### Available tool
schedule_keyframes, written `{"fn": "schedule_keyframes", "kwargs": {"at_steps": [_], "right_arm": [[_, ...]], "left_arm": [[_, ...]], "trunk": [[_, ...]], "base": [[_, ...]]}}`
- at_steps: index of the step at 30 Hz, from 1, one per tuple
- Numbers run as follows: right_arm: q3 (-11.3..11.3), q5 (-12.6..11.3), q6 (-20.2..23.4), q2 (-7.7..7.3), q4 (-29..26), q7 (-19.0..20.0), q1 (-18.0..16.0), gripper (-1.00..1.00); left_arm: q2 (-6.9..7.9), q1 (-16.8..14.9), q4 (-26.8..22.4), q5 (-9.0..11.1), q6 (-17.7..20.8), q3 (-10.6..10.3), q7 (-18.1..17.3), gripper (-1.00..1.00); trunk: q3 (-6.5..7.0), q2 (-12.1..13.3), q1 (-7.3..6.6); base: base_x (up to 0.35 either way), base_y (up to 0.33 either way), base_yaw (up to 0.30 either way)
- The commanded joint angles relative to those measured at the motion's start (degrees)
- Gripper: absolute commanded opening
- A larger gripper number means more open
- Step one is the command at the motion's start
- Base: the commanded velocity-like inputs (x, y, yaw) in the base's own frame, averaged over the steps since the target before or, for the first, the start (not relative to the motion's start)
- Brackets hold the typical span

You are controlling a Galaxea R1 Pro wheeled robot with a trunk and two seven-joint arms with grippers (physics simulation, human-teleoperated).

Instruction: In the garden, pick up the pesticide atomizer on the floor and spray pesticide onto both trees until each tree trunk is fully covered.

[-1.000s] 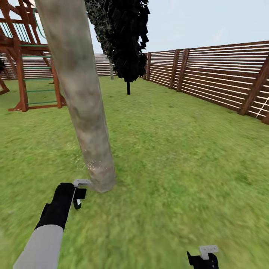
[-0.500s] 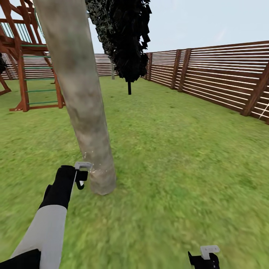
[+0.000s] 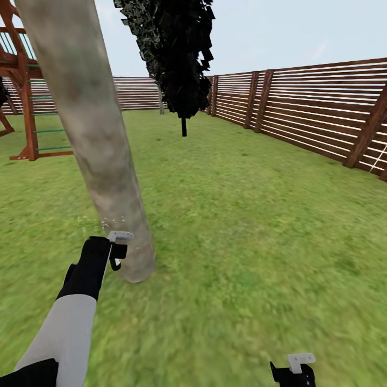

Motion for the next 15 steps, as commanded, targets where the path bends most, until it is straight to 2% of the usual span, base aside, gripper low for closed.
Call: {"fn": "schedule_keyframes", "kwargs": {"at_steps": [1,7,9,11,15], "right_arm": [[-0.5,0.6,-0.2,-0.01,0.1,0.0,0.0,1.00],[-0.5,0.5,-0.2,0.08,0.1,0.0,0.0,1.00],[-0.5,0.5,-0.2,0.08,0.1,0.0,0.0,1.00],[-0.5,0.5,-0.2,0.08,0.1,0.0,0.0,1.00],[-0.5,0.5,-0.2,0.08,0.1,0.0,0.0,1.00]], "left_arm": [[0.08,0.0,-0.1,-0.5,0.1,0.3,-0.6,-1.00],[0.36,0.4,-0.1,-0.7,0.1,0.6,-0.5,-1.00],[1.24,0.5,-0.1,-0.8,0.1,0.7,-0.2,-1.00],[1.78,1.3,-0.1,-0.8,0.1,0.7,-0.1,-1.00],[1.78,3.0,0.6,-0.7,0.0,0.6,-0.1,-1.00]], "trunk": [[-0.05,0.0,0.00],[-0.05,0.0,0.00],[-0.05,0.0,0.00],[-0.05,0.0,0.00],[-0.05,0.0,0.00]], "base": [[0.132,-0.263,0.188],[0.204,-0.220,0.263],[0.236,-0.194,0.277],[0.191,-0.097,0.277],[0.041,-0.018,0.277]]}}
